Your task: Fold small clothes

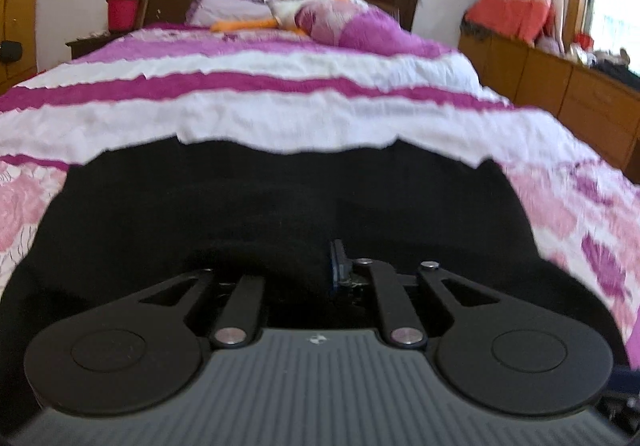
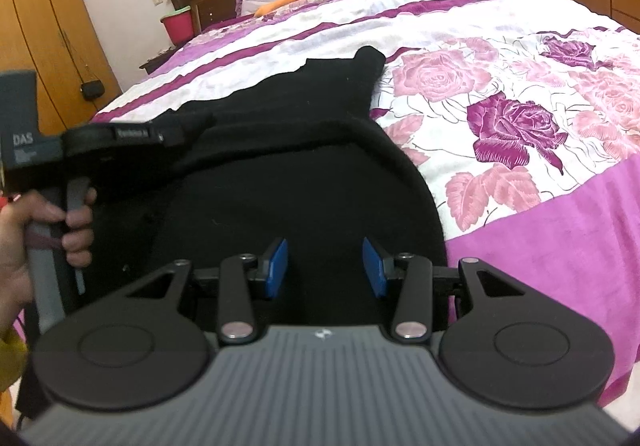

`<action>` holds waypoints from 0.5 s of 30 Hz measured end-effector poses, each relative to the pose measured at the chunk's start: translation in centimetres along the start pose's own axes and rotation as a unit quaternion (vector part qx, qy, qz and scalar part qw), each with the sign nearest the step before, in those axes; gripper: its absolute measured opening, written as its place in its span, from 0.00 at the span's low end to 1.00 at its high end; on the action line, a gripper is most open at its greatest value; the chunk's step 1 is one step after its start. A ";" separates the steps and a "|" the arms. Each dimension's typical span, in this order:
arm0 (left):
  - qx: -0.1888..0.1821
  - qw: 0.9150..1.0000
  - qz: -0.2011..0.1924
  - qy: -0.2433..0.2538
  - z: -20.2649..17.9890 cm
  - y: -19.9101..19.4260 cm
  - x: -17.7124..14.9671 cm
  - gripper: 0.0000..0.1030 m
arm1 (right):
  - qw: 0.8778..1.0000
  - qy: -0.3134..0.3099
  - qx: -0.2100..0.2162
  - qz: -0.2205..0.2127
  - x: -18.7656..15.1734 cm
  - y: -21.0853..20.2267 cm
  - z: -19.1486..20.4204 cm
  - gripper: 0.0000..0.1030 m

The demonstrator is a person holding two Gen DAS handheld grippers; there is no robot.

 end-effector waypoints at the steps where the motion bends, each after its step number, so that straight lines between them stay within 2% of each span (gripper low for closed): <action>1: -0.002 1.000 0.007 0.003 0.0 -0.2 -0.3 0.26 | 1.000 -0.001 -0.001 0.000 0.0 0.0 0.0 0.42; 3: -0.007 1.000 0.009 0.010 -0.1 -1.0 -0.9 0.44 | 1.000 -0.002 -0.003 0.000 0.0 0.0 0.1 0.42; 5: -0.010 1.000 0.009 0.020 -0.1 -2.3 -1.1 0.50 | 1.000 -0.002 -0.004 0.001 0.1 0.0 0.2 0.42; 9: -0.008 0.999 0.017 0.035 0.5 -4.9 -1.7 0.51 | 1.000 -0.004 -0.008 0.001 0.1 -0.1 0.4 0.43; 15: 0.026 0.999 0.015 0.016 4.1 -9.2 -2.0 0.51 | 1.000 -0.016 -0.005 -0.001 0.7 -0.6 1.5 0.43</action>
Point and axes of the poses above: each gripper's, at about its wrist camera, not at the fingertips, and y roughly the way its jaws point, z to its left, x to its top, the point moved 8 cm from there along y, roughly the way its jaws point, and after that the axes turned 1 degree about -z, right-handed, at the moved point
